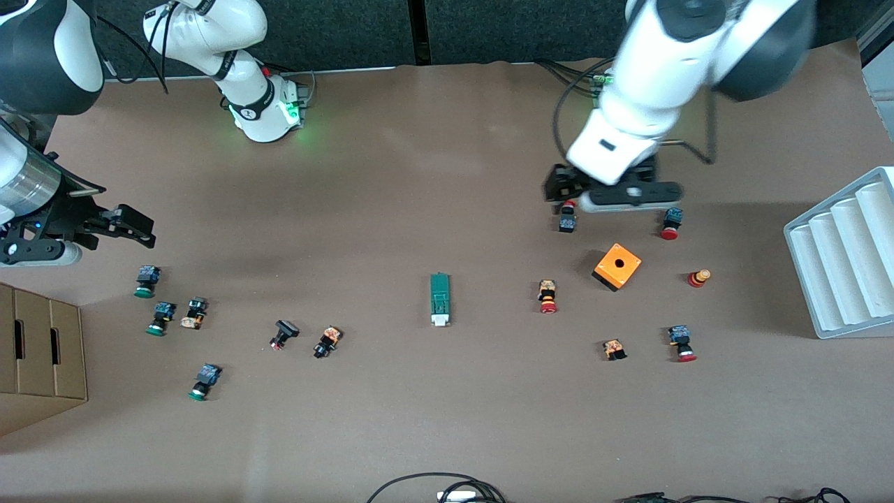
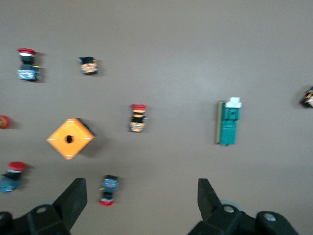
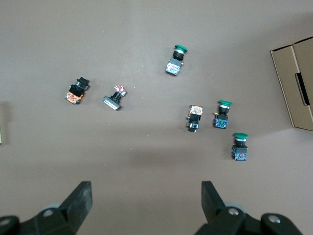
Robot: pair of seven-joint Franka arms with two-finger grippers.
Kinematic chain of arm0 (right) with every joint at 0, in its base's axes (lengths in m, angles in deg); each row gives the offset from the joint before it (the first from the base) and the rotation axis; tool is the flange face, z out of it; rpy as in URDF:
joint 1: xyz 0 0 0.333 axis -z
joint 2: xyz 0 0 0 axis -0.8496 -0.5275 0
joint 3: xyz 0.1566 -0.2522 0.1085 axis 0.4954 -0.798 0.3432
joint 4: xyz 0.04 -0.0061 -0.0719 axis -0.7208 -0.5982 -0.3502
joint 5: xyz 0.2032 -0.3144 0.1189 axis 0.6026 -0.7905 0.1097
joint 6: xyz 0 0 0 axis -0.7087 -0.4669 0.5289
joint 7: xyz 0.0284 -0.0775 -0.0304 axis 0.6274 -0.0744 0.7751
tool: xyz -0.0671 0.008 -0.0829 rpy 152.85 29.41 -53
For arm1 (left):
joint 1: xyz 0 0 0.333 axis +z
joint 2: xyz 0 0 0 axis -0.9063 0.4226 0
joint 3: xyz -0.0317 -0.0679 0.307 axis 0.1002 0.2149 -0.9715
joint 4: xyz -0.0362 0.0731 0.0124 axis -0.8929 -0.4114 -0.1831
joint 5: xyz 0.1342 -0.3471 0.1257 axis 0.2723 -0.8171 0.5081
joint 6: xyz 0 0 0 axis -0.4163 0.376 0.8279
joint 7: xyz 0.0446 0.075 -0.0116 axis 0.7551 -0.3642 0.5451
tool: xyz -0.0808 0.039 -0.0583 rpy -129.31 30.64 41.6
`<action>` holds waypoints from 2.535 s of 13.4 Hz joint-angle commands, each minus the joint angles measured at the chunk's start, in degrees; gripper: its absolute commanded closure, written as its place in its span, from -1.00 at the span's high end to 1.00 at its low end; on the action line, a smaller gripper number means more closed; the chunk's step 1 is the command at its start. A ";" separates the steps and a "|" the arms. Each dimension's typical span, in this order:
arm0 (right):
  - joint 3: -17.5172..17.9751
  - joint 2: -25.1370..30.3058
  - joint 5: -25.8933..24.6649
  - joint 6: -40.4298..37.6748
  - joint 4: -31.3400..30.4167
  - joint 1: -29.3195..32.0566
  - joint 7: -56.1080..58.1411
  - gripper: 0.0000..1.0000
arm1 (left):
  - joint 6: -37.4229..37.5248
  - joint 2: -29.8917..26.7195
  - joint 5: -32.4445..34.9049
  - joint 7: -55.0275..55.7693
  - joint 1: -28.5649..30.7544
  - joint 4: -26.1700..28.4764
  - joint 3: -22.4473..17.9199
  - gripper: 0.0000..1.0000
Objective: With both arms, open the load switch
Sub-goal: 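Move the left gripper over the green load switch, then grasp the switch body with the left gripper while the right gripper approaches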
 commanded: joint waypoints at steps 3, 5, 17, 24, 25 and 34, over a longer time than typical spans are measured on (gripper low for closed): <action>0.32 -0.05 0.24 -0.05 0.42 0.52 0.08 1.00 | -7.58 7.28 10.08 16.67 -8.68 -0.95 0.35 1.00; 0.32 -0.05 0.24 -0.14 0.42 0.52 0.08 1.00 | -12.77 10.88 15.60 24.77 -12.02 -1.13 0.43 1.00; 0.23 -0.05 0.24 -0.14 0.42 0.69 0.08 1.00 | -18.32 30.57 64.20 62.57 -25.56 -0.77 0.43 1.00; 0.32 -0.05 0.24 -0.05 0.42 0.43 0.08 1.00 | -18.32 36.82 84.59 79.52 -28.38 2.22 0.17 0.99; 0.32 -0.13 0.15 -0.14 0.51 0.43 0.08 1.00 | -17.97 38.48 89.58 83.57 -29.25 2.21 -0.35 0.99; 0.32 -1.79 0.42 -0.67 0.51 0.26 -0.71 1.00 | -5.07 50.27 107.21 100.57 -35.32 -3.23 -1.67 0.98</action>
